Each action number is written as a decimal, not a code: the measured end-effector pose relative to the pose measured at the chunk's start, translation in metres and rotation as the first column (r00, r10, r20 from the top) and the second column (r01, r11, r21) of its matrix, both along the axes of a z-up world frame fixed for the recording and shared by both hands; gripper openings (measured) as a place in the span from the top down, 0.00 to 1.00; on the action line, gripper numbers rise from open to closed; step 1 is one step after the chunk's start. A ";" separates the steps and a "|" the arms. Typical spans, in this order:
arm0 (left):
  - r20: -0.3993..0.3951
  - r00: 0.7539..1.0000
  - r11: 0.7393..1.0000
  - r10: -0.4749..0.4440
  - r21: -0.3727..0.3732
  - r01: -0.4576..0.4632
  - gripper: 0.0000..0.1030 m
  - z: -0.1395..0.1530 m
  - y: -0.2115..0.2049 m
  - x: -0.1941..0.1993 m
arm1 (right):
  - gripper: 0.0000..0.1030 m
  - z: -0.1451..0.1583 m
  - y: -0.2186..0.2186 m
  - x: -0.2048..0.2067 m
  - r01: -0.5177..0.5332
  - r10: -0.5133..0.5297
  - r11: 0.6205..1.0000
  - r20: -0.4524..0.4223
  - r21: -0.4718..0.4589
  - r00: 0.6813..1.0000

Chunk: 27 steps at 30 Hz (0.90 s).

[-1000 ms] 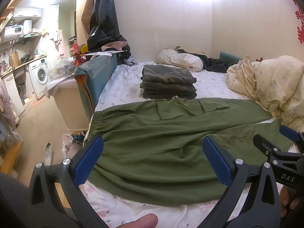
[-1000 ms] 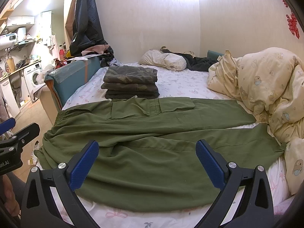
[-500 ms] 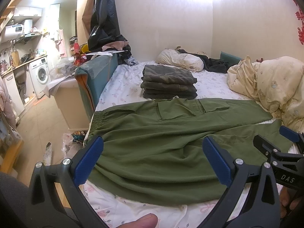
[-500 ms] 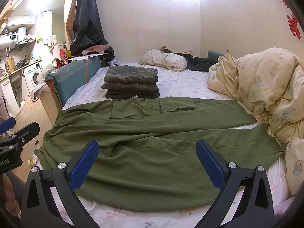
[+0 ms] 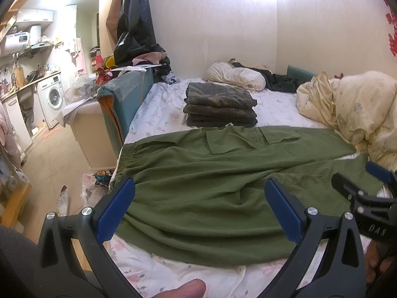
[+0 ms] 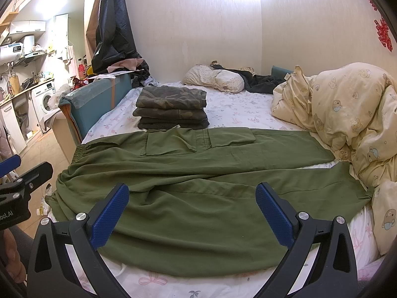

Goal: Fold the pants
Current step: 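Grasp the elastic waistband with the left tool while the right tool grasps the hem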

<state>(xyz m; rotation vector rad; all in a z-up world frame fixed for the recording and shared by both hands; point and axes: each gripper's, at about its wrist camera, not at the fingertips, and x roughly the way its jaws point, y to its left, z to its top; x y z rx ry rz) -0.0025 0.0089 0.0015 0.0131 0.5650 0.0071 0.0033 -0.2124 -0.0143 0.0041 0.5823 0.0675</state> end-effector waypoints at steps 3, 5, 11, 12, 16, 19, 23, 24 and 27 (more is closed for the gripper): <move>-0.030 0.999 1.000 -0.020 0.021 0.021 0.00 0.006 0.006 0.002 | 0.00 0.000 -0.002 -0.001 -0.001 0.001 1.000 0.003 0.019 1.000; -0.050 0.998 1.000 -0.029 0.009 0.029 0.00 0.014 0.019 0.011 | 0.00 0.004 -0.007 -0.001 0.003 -0.003 0.999 0.008 0.054 1.000; -0.139 0.981 0.991 0.133 0.009 -0.133 0.00 0.013 0.080 0.054 | 0.00 0.014 -0.026 -0.004 0.031 -0.033 0.996 0.023 0.085 0.999; -0.167 0.970 0.983 0.179 -0.002 -0.182 0.00 0.006 0.095 0.062 | 0.00 0.015 -0.031 -0.005 0.032 -0.034 0.995 0.020 0.092 0.999; -0.298 0.881 0.922 0.368 -0.003 -0.386 0.00 -0.039 0.158 0.088 | 0.00 0.016 -0.051 -0.007 0.039 -0.038 0.985 -0.010 0.169 0.999; -0.410 0.774 0.849 0.482 0.001 -0.528 0.01 -0.085 0.202 0.097 | 0.00 0.014 -0.060 -0.003 0.054 -0.046 0.976 -0.044 0.209 0.998; -0.530 0.672 0.765 0.518 -0.063 -0.640 0.04 -0.136 0.226 0.092 | 0.00 0.011 -0.061 0.004 0.059 -0.043 0.971 -0.071 0.232 0.997; -0.558 0.653 0.757 0.512 -0.066 -0.650 0.07 -0.148 0.225 0.093 | 0.00 0.010 -0.061 0.006 0.060 -0.042 0.970 -0.078 0.237 0.996; -0.607 0.635 0.745 0.478 -0.103 -0.659 0.18 -0.175 0.223 0.095 | 0.00 0.006 -0.059 0.010 0.064 -0.042 0.970 -0.098 0.233 0.994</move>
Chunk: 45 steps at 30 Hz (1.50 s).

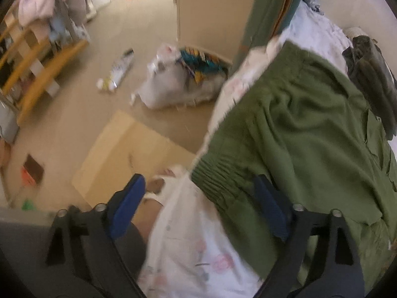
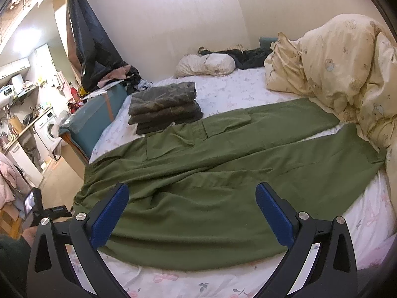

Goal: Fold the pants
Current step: 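Grasp the elastic waistband with the left tool while the right tool grasps the hem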

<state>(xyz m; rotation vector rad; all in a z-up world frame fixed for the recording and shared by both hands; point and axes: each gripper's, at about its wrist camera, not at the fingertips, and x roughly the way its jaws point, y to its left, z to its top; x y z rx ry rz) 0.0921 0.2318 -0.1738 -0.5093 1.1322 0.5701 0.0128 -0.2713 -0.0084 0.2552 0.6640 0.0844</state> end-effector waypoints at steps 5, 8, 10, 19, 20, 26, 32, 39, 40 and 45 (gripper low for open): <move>0.025 0.999 0.995 -0.034 -0.097 0.036 0.55 -0.019 -0.009 0.011 | 0.00 -0.007 0.002 0.003 0.009 -0.010 1.000 -0.031 -0.022 0.999; 0.043 0.996 0.996 -0.084 -0.039 0.086 0.84 -0.006 -0.026 0.015 | 0.00 -0.010 0.002 0.007 0.019 -0.020 0.999 -0.045 -0.033 0.999; 0.043 0.991 0.990 -0.127 0.059 0.125 0.86 0.012 -0.041 0.016 | 0.00 -0.012 0.002 0.009 0.027 -0.029 0.999 -0.052 -0.038 0.998; 0.223 0.946 0.972 -0.234 0.048 0.229 0.90 0.089 -0.041 0.014 | 0.00 -0.024 -0.005 0.020 0.045 -0.046 0.999 -0.116 -0.012 0.992; 0.201 0.949 0.969 -0.245 0.060 0.238 0.91 0.091 -0.041 0.017 | 0.00 -0.026 -0.005 0.021 0.043 -0.044 0.999 -0.120 -0.006 0.992; 0.108 0.969 0.975 -0.221 0.061 0.215 0.91 0.078 -0.039 0.020 | 0.00 -0.067 -0.010 0.035 -0.015 0.072 0.983 -0.314 0.181 0.947; 0.043 0.977 0.976 -0.208 0.079 0.205 0.91 0.055 -0.036 0.017 | 0.08 -0.182 -0.049 0.023 0.356 -0.056 0.877 -0.668 0.323 0.742; 0.052 0.974 0.974 -0.220 0.057 0.217 0.91 0.052 -0.030 0.013 | 0.11 -0.181 -0.153 0.019 0.639 -0.433 0.743 -0.586 0.199 0.685; 0.056 0.972 0.972 -0.227 0.068 0.223 0.91 0.054 -0.032 0.013 | 0.10 -0.186 -0.179 0.017 0.692 -0.461 0.680 -0.593 0.242 0.661; 0.055 0.966 0.963 -0.252 0.109 0.245 0.91 0.058 -0.037 0.016 | 0.12 -0.176 -0.258 0.036 0.761 -0.537 0.590 -0.572 0.270 0.620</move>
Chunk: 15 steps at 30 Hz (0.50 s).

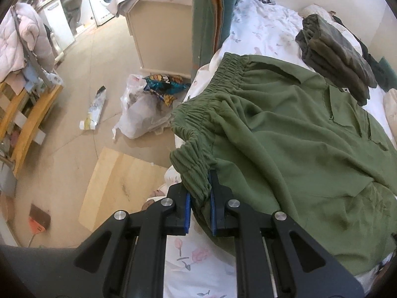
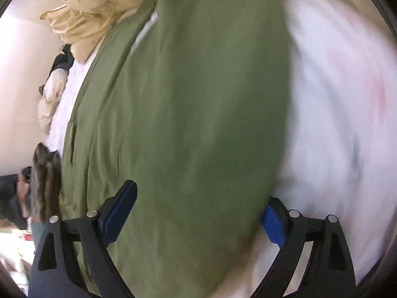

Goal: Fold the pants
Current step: 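Grasp the elastic waistband with the left tool while the right tool grasps the hem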

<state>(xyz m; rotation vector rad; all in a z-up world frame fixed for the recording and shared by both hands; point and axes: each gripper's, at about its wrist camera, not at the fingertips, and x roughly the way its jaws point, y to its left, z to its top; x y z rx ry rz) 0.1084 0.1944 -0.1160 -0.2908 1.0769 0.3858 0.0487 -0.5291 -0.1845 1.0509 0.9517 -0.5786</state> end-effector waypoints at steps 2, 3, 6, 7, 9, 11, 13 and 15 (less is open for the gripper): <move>-0.004 1.000 1.000 0.004 0.003 -0.004 0.91 -0.001 0.000 0.000 | 0.21 0.005 -0.023 0.000 0.028 -0.029 0.997 -0.009 -0.072 1.000; -0.006 1.000 1.000 0.006 0.002 -0.006 0.91 -0.001 0.002 0.000 | 0.26 0.009 -0.039 -0.001 0.063 -0.064 0.995 -0.015 -0.074 0.998; -0.011 1.000 1.000 0.013 -0.002 -0.013 0.91 -0.002 0.002 0.001 | 0.49 0.009 -0.079 -0.007 0.159 -0.160 0.986 -0.012 -0.051 0.987; -0.012 1.000 1.000 0.011 0.001 -0.011 0.91 -0.001 0.002 0.001 | 0.67 0.010 -0.091 -0.010 0.182 -0.183 0.982 -0.014 -0.056 0.983; -0.013 1.000 1.000 0.011 -0.001 -0.011 0.91 0.000 0.003 0.001 | 0.96 0.018 -0.107 -0.018 0.225 -0.228 0.970 -0.026 -0.089 0.973; -0.021 1.000 0.999 0.022 -0.026 -0.023 0.91 0.000 0.007 0.001 | 1.00 0.036 -0.118 -0.029 0.273 -0.275 0.954 0.006 -0.127 0.962; -0.028 0.999 0.997 0.032 -0.073 -0.034 0.92 0.003 0.012 -0.001 | 1.00 0.059 -0.121 -0.032 0.279 -0.275 0.946 0.047 -0.163 0.960; -0.018 1.000 0.993 0.024 -0.113 -0.026 0.92 0.014 0.017 -0.004 | 1.00 0.096 -0.112 -0.028 0.236 -0.214 0.939 0.110 -0.252 0.971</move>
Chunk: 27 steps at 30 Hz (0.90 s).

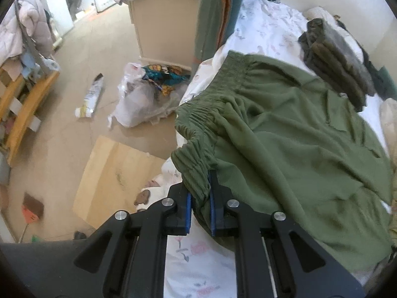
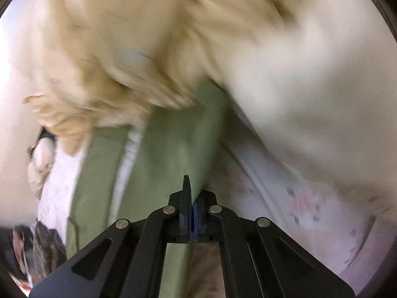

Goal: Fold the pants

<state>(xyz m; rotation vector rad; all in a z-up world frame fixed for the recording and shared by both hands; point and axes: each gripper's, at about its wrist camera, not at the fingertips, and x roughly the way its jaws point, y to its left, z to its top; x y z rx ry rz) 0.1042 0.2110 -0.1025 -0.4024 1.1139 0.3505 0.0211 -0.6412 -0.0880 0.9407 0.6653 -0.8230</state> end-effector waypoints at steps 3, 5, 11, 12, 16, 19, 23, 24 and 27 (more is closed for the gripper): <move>0.018 1.000 0.998 0.018 -0.068 -0.016 0.92 0.019 0.016 -0.002 | 1.00 0.041 0.008 0.014 -0.055 0.058 0.995 0.041 -0.078 0.997; 0.008 1.000 0.992 0.027 -0.122 -0.026 0.92 0.026 0.026 0.002 | 1.00 0.063 0.005 0.025 -0.075 0.081 0.993 0.060 -0.092 0.995; 0.007 1.000 0.996 -0.021 -0.083 0.021 0.92 0.056 0.021 0.047 | 1.00 0.091 0.001 0.126 -0.250 0.249 0.957 -0.026 -0.145 0.968; 0.009 0.999 0.997 -0.039 -0.060 0.040 0.92 0.061 0.019 0.060 | 1.00 0.091 0.001 0.142 -0.272 0.269 0.950 -0.040 -0.154 0.962; -0.027 0.992 0.992 -0.120 0.024 0.120 0.91 0.068 0.011 0.122 | 1.00 0.080 0.004 0.226 -0.367 0.349 0.915 -0.124 -0.169 0.929; -0.062 0.983 0.981 -0.173 0.083 0.178 0.91 0.061 0.004 0.179 | 1.00 0.060 0.007 0.299 -0.449 0.411 0.880 -0.224 -0.158 0.884; -0.105 0.971 0.957 -0.214 0.176 0.230 0.91 0.034 -0.004 0.253 | 1.00 0.024 0.024 0.394 -0.558 0.464 0.809 -0.384 -0.182 0.798; -0.121 0.969 0.953 -0.214 0.191 0.234 0.91 0.023 -0.005 0.272 | 1.00 0.010 0.029 0.420 -0.586 0.475 0.791 -0.428 -0.174 0.769; -0.190 0.956 0.937 -0.225 0.225 0.266 0.91 -0.013 -0.007 0.313 | 1.00 -0.028 0.042 0.476 -0.637 0.487 0.755 -0.517 -0.157 0.704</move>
